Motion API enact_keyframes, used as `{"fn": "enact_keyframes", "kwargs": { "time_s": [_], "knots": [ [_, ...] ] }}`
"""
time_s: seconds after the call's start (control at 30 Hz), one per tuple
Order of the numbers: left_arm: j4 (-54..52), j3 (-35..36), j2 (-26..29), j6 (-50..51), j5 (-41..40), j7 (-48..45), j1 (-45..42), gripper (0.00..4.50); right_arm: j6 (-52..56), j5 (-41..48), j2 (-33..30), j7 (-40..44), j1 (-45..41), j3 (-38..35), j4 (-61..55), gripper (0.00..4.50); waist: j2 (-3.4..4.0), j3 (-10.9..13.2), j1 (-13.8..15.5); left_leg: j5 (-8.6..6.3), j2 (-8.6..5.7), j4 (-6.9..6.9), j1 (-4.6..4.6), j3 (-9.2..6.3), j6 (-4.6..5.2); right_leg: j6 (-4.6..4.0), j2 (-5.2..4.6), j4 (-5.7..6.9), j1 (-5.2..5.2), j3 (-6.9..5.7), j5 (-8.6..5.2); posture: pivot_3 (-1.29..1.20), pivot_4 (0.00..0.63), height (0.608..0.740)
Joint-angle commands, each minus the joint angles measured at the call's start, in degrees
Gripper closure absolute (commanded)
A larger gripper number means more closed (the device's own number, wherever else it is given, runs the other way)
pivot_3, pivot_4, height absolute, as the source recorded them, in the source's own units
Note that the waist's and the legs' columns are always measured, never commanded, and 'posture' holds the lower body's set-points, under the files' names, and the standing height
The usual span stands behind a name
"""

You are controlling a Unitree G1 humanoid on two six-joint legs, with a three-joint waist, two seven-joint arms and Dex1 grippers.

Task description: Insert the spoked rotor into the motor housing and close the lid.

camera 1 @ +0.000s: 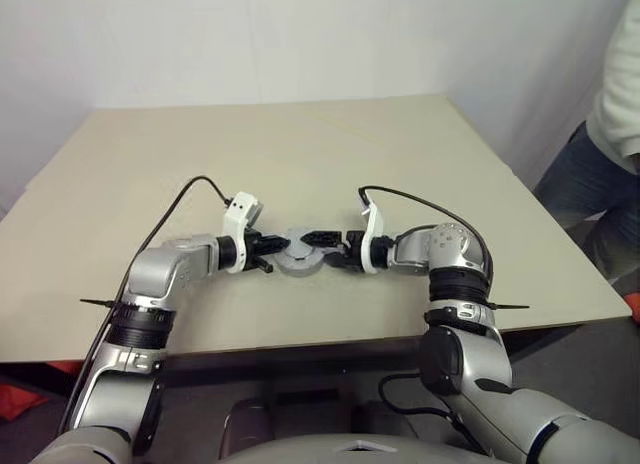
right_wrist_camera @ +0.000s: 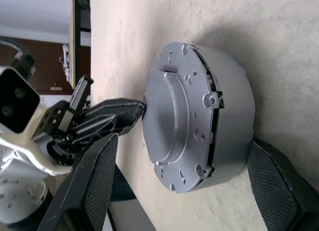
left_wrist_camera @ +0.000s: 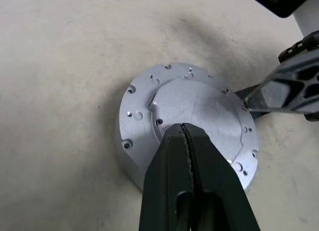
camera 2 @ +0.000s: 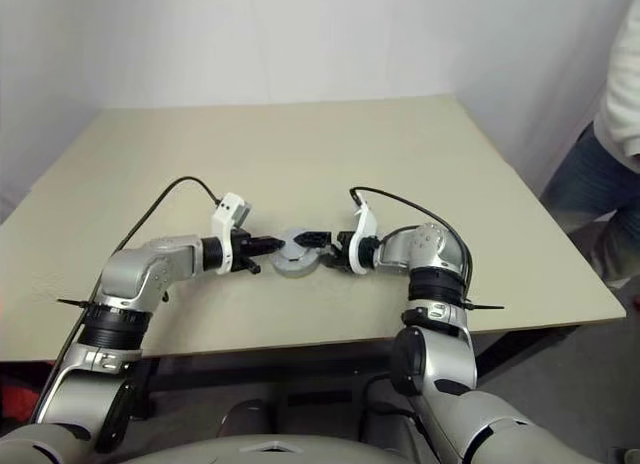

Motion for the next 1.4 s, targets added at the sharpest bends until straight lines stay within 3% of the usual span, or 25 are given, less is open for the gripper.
{"fn": "enact_keyframes", "kwargs": {
  "time_s": [0.03,0.7,0.8,0.93,1.0,1.17,1.4],
  "knots": [
    [1.3,-0.9,0.8,2.4,0.9,1.8,1.8,4.50,-2.7,1.6,1.7,-0.2,-2.4,0.9,2.1,0.03,0.00,0.0,-0.2,0.00,-0.01,0.00,0.00,0.00,0.00,0.00,0.00,0.00,-0.06,0.00,0.00,0.00,0.000,0.740],
    [4.1,-1.3,0.8,-0.2,1.4,2.1,-0.2,4.50,-7.7,2.0,6.1,0.2,-2.6,5.0,6.0,0.03,-0.01,0.0,-1.2,-0.06,0.01,0.00,0.27,-0.09,-0.08,0.00,0.02,-0.01,-0.45,-0.07,0.00,0.00,0.000,0.740],
    [4.3,-1.4,0.9,-0.4,1.4,2.1,-0.2,4.50,-8.3,2.1,6.6,0.2,-2.9,5.0,6.8,0.64,-0.02,0.0,-1.2,-0.15,0.10,0.00,0.39,-0.09,-0.21,0.00,0.10,-0.01,-0.46,-0.08,0.00,0.00,0.000,0.740],
    [4.6,-1.4,1.0,-0.8,1.5,2.1,-0.5,4.50,-7.9,3.5,6.6,1.2,-3.5,4.5,6.8,2.01,-0.01,0.0,-1.2,-0.18,0.34,0.00,0.39,-0.07,-0.29,-0.05,0.32,-0.01,-0.66,-0.07,0.03,0.00,0.000,0.740],
    [4.7,-1.4,1.0,-1.0,1.5,2.1,-0.5,4.50,-7.6,4.1,6.3,2.1,-3.9,4.7,6.3,2.37,0.00,0.0,-1.1,-0.27,0.39,0.00,0.38,-0.06,-0.43,-0.20,0.40,0.02,-0.60,-0.04,0.12,0.00,0.000,0.740],
    [5.1,-1.5,1.2,-1.4,1.5,2.0,-0.7,4.50,-8.0,4.3,6.0,2.0,-4.5,4.5,6.3,2.44,0.00,0.0,-1.1,-0.52,0.48,0.00,0.37,-0.05,-0.78,-0.44,0.48,0.11,-0.58,-0.03,0.26,0.00,0.000,0.740],
    [5.9,-0.8,1.0,-3.9,2.0,2.1,-1.2,4.50,-9.8,5.8,5.3,-1.0,-6.4,-1.5,9.5,2.44,0.01,0.0,-1.0,-0.66,0.54,0.00,0.36,-0.05,-0.98,-0.76,0.55,0.15,-0.59,-0.02,0.45,0.00,0.000,0.740]
  ]
}}
